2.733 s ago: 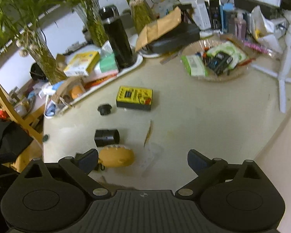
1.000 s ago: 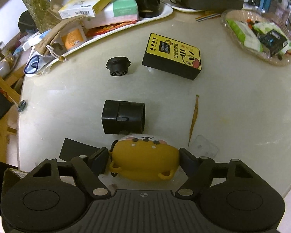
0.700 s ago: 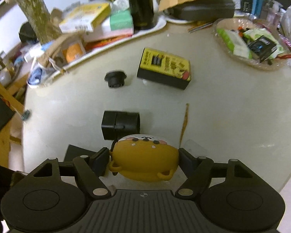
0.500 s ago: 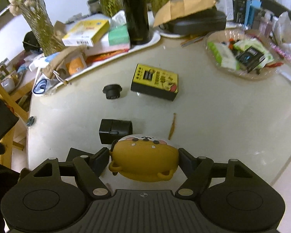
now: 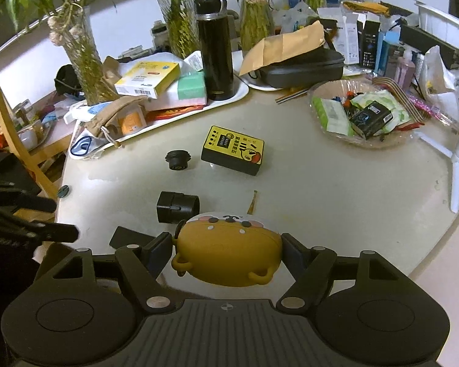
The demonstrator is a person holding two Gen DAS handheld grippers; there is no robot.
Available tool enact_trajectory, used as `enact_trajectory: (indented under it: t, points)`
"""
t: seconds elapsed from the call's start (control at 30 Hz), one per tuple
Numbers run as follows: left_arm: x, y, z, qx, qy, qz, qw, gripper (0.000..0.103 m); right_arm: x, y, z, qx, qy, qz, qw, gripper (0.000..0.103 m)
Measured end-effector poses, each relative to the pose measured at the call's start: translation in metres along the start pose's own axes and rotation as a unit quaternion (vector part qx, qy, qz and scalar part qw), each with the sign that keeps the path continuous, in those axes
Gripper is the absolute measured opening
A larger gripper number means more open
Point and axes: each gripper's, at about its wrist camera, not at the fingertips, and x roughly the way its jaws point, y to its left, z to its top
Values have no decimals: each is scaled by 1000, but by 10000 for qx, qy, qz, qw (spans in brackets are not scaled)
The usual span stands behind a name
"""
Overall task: Organize rigid objects
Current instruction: 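Close the left tool on the black rectangular block while the right tool holds the yellow container, then carry the yellow container and black block over the box and open both tools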
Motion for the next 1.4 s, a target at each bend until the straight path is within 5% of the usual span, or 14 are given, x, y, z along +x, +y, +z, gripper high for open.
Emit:
enact_trajectory:
  t: [0.73, 1.13, 1.4]
  points:
    - [65, -14, 32, -870, 864, -194, 9923, 79, -32, -24, -39, 234, -178, 36, 9996, 78]
    - [104, -24, 33, -916, 1270, 323, 9871, 77, -31, -34, -44, 452, -187, 94, 9988, 78]
    - [106, -35, 27, -560, 1159, 543, 9902, 68, -29, -33, -43, 472, -137, 88, 9988, 78]
